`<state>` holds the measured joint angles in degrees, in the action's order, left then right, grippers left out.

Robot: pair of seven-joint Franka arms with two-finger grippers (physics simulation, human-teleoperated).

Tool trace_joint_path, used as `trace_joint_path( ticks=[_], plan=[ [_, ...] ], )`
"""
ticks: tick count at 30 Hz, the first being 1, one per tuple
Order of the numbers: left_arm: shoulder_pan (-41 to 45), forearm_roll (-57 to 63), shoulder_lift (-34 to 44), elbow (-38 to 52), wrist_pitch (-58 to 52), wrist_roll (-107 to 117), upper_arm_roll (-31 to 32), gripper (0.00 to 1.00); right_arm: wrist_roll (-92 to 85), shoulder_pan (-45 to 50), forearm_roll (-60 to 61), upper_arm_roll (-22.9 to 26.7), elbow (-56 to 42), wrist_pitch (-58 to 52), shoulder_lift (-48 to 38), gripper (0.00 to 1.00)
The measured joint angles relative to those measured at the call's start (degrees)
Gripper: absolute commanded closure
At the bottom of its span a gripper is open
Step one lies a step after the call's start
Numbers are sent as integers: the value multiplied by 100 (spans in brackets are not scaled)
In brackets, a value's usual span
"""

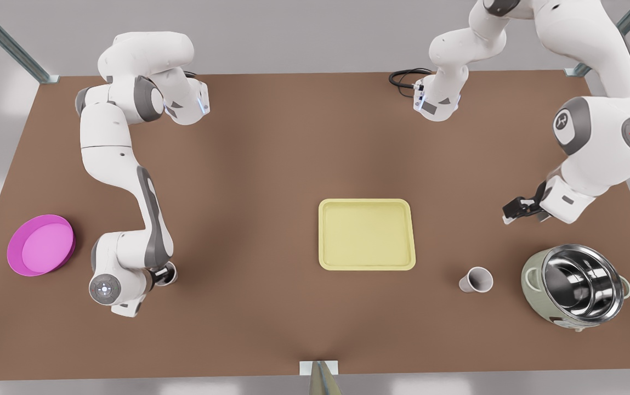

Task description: Use the left arm to pick up the white IKEA cup from the tray and place it on the middle-left position; use the right arm to pick up the white IKEA cup from the tray and place it on the middle-right position

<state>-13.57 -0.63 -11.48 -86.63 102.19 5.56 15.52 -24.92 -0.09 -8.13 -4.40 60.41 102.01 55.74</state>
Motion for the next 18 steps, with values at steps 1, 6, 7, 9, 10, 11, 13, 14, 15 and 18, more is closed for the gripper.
trace_joint_path(
  ticks=[1,6,7,9,10,11,13,14,15,18],
  plan=[
    [1,-7,-9,5,-44,-31,0,0,-44,0,0,-1,0,0,-1,44],
    [12,-12,-58,11,-178,-163,0,0,-225,38,3,0,-5,-97,-133,44],
    [12,-12,-60,11,-195,-185,0,0,-253,79,6,10,-10,-161,-235,44],
    [12,-12,-62,11,-219,-223,0,0,-296,119,49,-5,-20,-340,-489,43],
    [12,-12,-62,11,-228,-241,0,0,-313,125,72,-26,-22,-435,-607,43],
    [12,-12,-62,11,-236,-258,0,0,-329,149,90,-37,-20,-529,-739,43],
    [12,-12,-62,11,-248,-288,0,0,-354,203,120,-44,-27,-706,-912,40],
    [12,-12,-62,11,-253,-302,0,0,-363,216,127,-48,-39,-805,-1025,27],
    [12,-12,-62,11,-257,-315,0,0,-372,223,133,-46,-54,-890,-1175,6],
    [6,-12,-62,11,-265,-351,0,0,-358,192,142,-33,-90,-1153,-1878,0]
  ],
)
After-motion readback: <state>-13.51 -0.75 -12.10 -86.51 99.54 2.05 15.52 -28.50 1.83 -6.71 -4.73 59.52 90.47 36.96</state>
